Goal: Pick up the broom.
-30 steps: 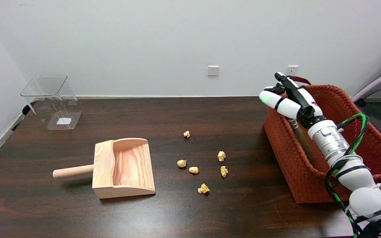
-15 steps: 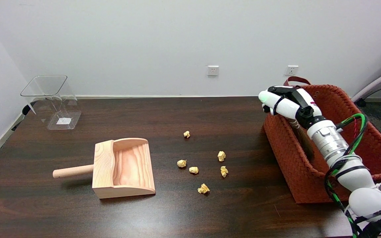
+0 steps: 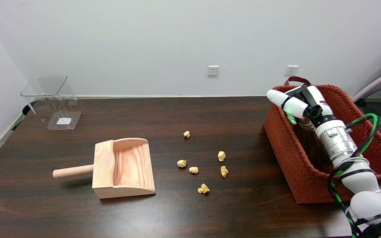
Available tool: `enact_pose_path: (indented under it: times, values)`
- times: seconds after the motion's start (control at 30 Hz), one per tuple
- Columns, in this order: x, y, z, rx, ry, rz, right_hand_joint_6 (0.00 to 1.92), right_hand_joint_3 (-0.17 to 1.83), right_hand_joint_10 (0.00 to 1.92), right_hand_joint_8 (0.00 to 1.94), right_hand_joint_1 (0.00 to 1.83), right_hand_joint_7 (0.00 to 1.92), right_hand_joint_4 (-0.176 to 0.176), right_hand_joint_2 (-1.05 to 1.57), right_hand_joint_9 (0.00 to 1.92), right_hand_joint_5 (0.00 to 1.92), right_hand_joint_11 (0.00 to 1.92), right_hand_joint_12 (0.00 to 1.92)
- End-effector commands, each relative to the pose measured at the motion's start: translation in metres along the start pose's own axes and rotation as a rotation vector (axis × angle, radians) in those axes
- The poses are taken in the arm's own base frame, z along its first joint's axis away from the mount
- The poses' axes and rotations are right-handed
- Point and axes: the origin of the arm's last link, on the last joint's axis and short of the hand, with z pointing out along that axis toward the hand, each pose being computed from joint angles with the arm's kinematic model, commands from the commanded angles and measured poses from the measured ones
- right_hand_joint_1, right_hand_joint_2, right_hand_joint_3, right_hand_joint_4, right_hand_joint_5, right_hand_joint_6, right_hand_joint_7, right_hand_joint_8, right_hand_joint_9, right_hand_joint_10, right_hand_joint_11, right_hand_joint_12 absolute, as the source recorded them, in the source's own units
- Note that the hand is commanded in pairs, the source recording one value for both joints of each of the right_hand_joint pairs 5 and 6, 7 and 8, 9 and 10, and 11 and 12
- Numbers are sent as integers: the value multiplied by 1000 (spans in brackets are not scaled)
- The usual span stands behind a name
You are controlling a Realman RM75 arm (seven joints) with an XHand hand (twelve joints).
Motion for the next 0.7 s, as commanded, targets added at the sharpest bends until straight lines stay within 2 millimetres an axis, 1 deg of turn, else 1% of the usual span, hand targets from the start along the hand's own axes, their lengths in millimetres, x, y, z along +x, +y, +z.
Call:
enact_pose_path:
  times: [0.03, 0.2, 0.3, 0.33, 0.4, 0.47, 0.7]
  values:
    - [15, -4, -16, 54, 271, -168, 1920, -175, 1920, 1920, 792, 1920, 0, 846, 1920, 1920, 1920, 1920]
    - [20, -6, -16, 58, 301, -150, 1920, -175, 1920, 1920, 853, 1920, 0, 868, 1920, 1920, 1920, 1920]
    - [24, -9, -15, 69, 342, -134, 1920, -175, 1920, 1920, 916, 1920, 0, 991, 1920, 1920, 1920, 1920]
    - [24, -11, -15, 74, 351, -135, 1920, -128, 1920, 1920, 917, 1920, 0, 1039, 1920, 1920, 1920, 1920]
    - [25, -14, -15, 88, 377, -131, 1920, 43, 1920, 1920, 932, 1920, 0, 1126, 1920, 1920, 1920, 1920]
    - [26, -17, -13, 98, 388, -124, 1920, 160, 1920, 1920, 943, 1920, 0, 1169, 1920, 1920, 1920, 1920]
    - [27, -31, -9, 130, 403, -74, 1920, 363, 1920, 1920, 955, 1920, 0, 1213, 1920, 1920, 1920, 1920]
